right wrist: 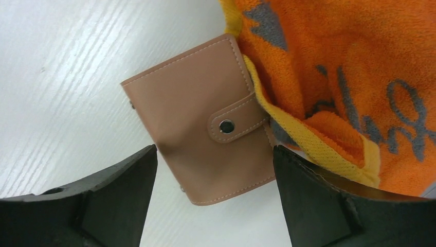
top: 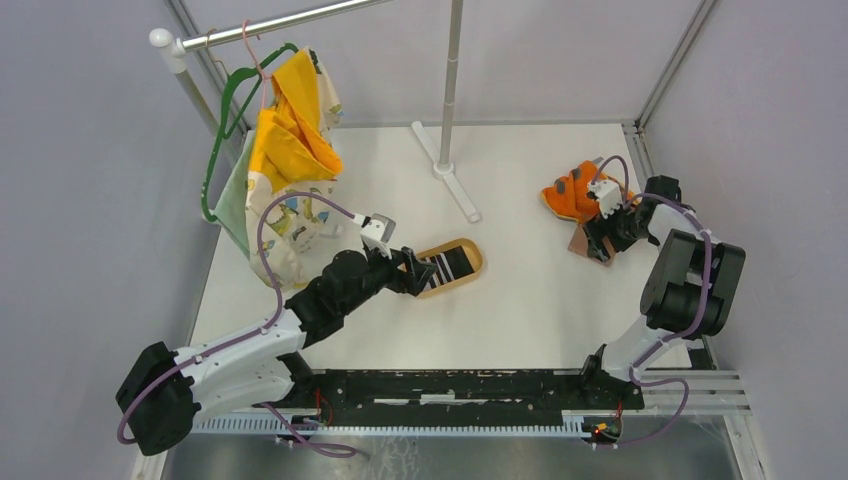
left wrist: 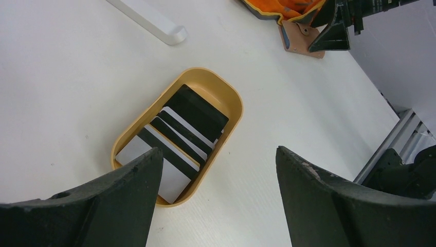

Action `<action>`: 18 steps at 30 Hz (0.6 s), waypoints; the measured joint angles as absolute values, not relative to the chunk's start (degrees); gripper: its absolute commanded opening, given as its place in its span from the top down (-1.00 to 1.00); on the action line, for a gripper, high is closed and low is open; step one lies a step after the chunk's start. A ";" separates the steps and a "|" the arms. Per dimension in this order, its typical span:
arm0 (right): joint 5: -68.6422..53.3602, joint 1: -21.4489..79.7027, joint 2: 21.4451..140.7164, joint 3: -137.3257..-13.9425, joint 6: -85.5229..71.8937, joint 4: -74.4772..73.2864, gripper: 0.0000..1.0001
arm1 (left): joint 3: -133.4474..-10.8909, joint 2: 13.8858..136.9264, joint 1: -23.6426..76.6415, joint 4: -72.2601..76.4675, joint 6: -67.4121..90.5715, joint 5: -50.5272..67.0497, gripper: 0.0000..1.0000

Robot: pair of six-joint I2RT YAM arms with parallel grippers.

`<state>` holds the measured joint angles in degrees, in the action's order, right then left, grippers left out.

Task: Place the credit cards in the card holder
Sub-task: Move the card holder to the center of the board.

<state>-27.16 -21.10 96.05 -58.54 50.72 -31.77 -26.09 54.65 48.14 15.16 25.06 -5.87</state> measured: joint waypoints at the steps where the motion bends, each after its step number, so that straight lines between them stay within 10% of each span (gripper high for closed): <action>1: -27.03 -21.17 96.77 -59.13 50.57 -31.79 -0.68 | -26.09 54.65 48.14 15.18 25.06 -5.80 -0.72; 18: -35.00 -16.88 92.92 -52.93 62.85 -41.52 -0.09 | -23.66 55.33 48.14 20.60 27.09 -2.24 -0.64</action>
